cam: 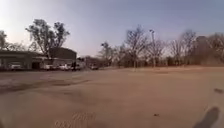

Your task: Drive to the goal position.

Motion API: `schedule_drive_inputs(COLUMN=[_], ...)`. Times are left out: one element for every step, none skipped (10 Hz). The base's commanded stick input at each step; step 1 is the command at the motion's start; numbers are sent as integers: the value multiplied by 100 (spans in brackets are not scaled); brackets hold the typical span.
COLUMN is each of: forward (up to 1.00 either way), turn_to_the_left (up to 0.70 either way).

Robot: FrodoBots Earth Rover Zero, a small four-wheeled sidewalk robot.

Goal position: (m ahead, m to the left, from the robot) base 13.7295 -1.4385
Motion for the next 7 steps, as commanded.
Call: schedule_drive_inputs(forward=[70,70,70,70,70,70,70], turn_to_the_left=[0,0,0,0,0,0,0])
